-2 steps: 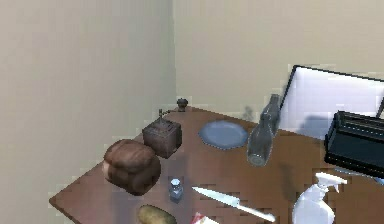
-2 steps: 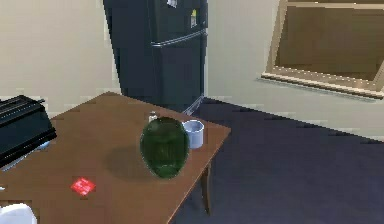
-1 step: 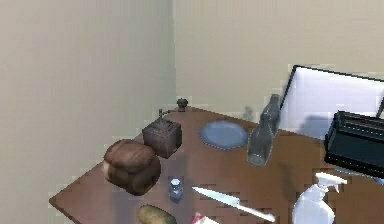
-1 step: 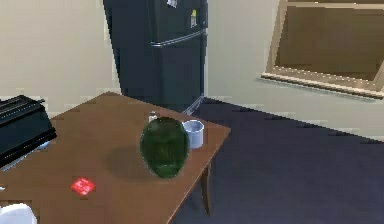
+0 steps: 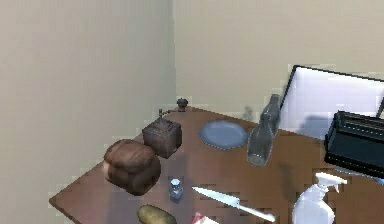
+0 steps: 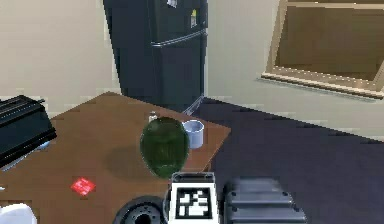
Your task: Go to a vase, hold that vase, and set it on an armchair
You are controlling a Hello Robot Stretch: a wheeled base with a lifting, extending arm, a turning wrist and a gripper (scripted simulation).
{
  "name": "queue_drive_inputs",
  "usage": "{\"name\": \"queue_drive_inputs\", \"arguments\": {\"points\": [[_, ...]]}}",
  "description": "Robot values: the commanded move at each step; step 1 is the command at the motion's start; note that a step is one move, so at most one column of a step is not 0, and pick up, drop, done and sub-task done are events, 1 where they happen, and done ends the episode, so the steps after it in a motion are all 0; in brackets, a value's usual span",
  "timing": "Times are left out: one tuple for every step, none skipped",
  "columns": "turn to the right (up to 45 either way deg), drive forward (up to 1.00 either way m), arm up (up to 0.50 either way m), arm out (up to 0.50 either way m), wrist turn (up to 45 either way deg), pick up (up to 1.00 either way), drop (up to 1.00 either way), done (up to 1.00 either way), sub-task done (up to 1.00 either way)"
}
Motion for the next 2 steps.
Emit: {"name": "queue_drive_inputs", "arguments": {"points": [[0.0,0.0,0.0,0.24,0.0,0.0,0.0,0.0,0.0],[0.0,0.0,0.0,0.0,45.0,0.0,0.0,0.0,0.0]]}}
